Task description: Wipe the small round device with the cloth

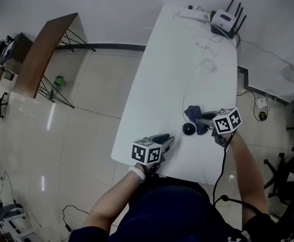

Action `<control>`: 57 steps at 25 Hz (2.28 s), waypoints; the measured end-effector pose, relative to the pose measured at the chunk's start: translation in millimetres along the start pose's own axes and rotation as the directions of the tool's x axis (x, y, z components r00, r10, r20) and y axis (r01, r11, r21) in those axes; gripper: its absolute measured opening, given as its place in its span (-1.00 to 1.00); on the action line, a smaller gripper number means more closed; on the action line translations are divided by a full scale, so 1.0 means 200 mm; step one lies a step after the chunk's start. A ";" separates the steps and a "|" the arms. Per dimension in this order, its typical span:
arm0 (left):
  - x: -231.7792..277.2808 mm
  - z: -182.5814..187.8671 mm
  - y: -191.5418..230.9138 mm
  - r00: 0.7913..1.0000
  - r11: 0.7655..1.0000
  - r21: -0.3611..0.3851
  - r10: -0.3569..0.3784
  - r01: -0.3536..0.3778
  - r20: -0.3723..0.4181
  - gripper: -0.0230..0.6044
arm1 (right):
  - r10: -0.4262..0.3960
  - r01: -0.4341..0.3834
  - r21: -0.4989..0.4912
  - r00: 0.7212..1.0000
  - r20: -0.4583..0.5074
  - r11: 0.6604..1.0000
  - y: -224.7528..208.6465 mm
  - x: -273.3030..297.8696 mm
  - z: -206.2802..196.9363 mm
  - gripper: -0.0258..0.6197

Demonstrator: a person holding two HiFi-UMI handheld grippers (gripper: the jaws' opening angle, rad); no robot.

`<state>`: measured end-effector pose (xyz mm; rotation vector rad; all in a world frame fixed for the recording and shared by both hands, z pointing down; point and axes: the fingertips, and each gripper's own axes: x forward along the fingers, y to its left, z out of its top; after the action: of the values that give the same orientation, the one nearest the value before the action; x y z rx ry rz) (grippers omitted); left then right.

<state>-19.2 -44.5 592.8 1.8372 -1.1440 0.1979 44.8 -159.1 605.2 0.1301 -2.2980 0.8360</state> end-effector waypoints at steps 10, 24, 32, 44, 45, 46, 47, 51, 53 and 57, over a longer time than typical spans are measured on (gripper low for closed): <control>0.10 0.00 -0.04 0.985 0.987 0.056 -0.143 0.149 -0.094 -0.59 | -0.406 0.223 -0.691 0.907 -0.112 0.688 0.45 -0.04 -0.03 -0.68; 0.02 0.00 0.07 0.997 0.998 -0.003 -0.055 0.055 -0.050 -0.59 | -0.175 0.179 -0.130 0.984 0.038 0.975 -0.03 -0.13 0.18 -0.68; -0.16 -0.05 0.12 0.997 0.984 -0.173 0.043 -0.031 0.063 -0.59 | 0.131 -0.167 -0.094 0.944 -0.303 0.981 -0.15 0.20 -0.14 -0.68; -0.05 0.02 0.08 0.999 0.993 -0.116 -0.031 0.034 0.031 -0.59 | 0.054 -0.091 -0.238 0.986 -0.157 0.967 0.11 0.01 0.02 -0.68; -0.03 0.04 0.07 0.998 0.993 -0.110 -0.050 0.053 0.026 -0.59 | 0.011 -0.053 -0.298 0.990 -0.141 0.953 0.17 -0.02 0.03 -0.68; -0.01 0.07 0.06 0.997 0.992 -0.104 -0.067 0.069 0.024 -0.60 | -0.038 -0.010 -0.362 0.991 -0.126 0.932 0.23 -0.05 0.03 -0.68; 0.01 0.09 0.05 0.997 0.992 -0.096 -0.080 0.082 0.022 -0.61 | -0.090 0.032 -0.428 0.989 -0.115 0.903 0.29 -0.07 0.03 -0.68; 0.07 0.20 0.06 0.994 0.993 -0.054 -0.104 0.105 0.013 -0.62 | -0.340 0.191 -0.694 0.937 -0.083 0.695 0.51 -0.07 -0.05 -0.68; 0.10 0.25 0.05 0.993 0.993 -0.025 -0.117 0.117 0.004 -0.62 | -0.455 0.277 -0.758 0.890 -0.030 0.590 0.54 -0.03 -0.13 -0.68; 0.13 0.31 -0.01 0.989 0.988 0.059 -0.144 0.145 -0.024 -0.62 | -0.530 0.557 -0.525 0.819 0.220 0.643 0.53 -0.11 -0.08 -0.68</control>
<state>-23.1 -108.8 571.8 1.9586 -0.9961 0.1686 38.3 -69.1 544.6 0.5478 -2.2483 -0.1891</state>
